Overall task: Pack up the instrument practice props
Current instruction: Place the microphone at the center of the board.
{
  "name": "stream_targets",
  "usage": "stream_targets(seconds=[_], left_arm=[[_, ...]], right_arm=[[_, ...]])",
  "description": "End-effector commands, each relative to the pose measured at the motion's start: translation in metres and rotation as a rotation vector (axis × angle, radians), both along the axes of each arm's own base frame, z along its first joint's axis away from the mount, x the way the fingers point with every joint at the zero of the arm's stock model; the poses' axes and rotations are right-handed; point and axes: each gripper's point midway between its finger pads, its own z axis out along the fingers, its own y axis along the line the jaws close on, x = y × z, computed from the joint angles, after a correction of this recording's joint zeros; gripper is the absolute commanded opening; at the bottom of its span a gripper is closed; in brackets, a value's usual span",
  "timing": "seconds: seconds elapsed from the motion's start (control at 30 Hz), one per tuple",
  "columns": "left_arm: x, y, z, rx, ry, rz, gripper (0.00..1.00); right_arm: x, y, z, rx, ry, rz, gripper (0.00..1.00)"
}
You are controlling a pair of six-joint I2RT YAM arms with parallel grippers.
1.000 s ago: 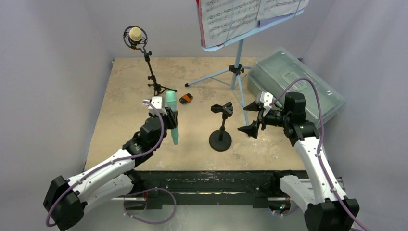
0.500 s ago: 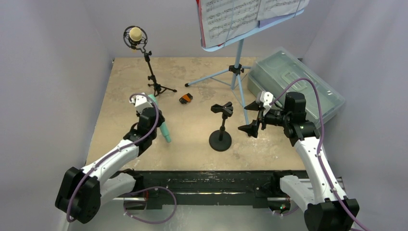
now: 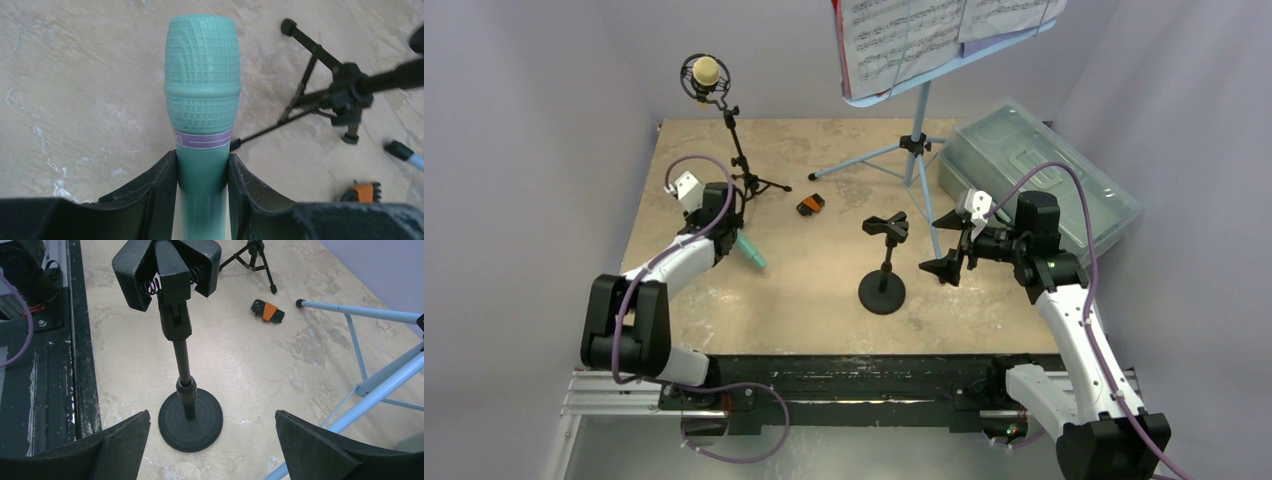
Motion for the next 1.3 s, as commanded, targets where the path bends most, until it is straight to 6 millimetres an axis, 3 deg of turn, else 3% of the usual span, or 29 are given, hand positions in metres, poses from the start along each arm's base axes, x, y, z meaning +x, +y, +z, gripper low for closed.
stream_targets(seconds=[0.0,0.37,0.53,0.63,0.73,0.9,1.27], left_arm=[[0.018,0.027,-0.002,-0.034,0.034,0.098,0.01],[0.048,0.071,-0.039,-0.058,0.164,0.156,0.11],[0.057,0.083,-0.045,-0.054,0.210,0.156,0.17],[0.058,0.086,-0.049,-0.060,0.228,0.150,0.24],[0.060,0.086,-0.049,-0.070,0.225,0.145,0.40],[0.062,0.084,-0.037,-0.070,0.204,0.128,0.62],[0.050,0.059,0.030,-0.102,0.057,-0.042,0.75]], right_arm=[[0.002,-0.002,0.004,-0.004,-0.030,-0.016,0.99],[0.001,-0.002,0.005,-0.004,-0.032,-0.015,0.99],[0.001,-0.002,0.005,-0.005,-0.033,-0.015,0.99],[0.001,-0.002,0.005,-0.006,-0.034,-0.016,0.99],[0.001,-0.002,0.004,-0.007,-0.032,-0.017,0.99],[0.001,-0.003,0.004,-0.008,-0.032,-0.018,0.99],[0.002,-0.003,0.002,-0.012,-0.026,-0.020,0.99]])
